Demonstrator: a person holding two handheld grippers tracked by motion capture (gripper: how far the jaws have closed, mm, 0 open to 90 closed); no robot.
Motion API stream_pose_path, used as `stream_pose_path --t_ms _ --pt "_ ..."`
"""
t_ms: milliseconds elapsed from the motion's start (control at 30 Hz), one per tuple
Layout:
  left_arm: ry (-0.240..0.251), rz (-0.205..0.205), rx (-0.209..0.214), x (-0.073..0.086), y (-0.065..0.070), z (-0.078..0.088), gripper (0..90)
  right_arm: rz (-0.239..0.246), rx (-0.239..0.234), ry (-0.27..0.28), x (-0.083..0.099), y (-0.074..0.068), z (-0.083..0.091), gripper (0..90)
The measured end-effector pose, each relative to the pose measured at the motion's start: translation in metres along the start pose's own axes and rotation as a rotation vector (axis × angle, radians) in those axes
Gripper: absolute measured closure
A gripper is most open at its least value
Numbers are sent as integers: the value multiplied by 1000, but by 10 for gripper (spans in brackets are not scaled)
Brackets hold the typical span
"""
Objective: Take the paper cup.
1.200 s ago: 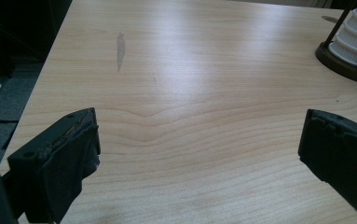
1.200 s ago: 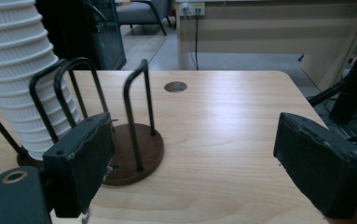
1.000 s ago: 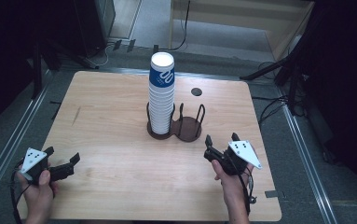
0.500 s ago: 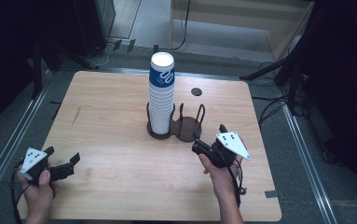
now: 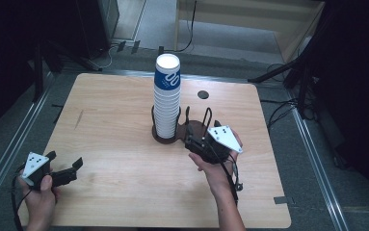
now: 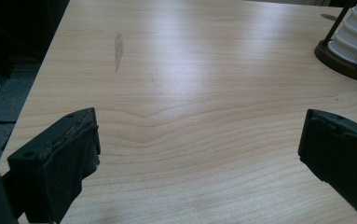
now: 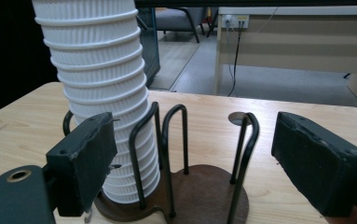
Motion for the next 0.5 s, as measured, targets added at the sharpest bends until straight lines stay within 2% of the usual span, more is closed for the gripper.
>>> stream_pose_path --t_ms 267,500 --pt "-2 -6 -4 0 0 0 0 19 -17 -2 -9 -18 -7 153" --pt "2 -10 -11 0 1 0 0 9 -40 5 -16 -28 -11 154"
Point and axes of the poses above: each handheld gripper's, and its own axes: z roughly backward along the jaws, x roughly out of its underside, y roughly to its right, the point moved 3 cm from there along -z, roughly forward along the jaws, and after that the axes turned 10 degrees about x, right-handed, at the moved point
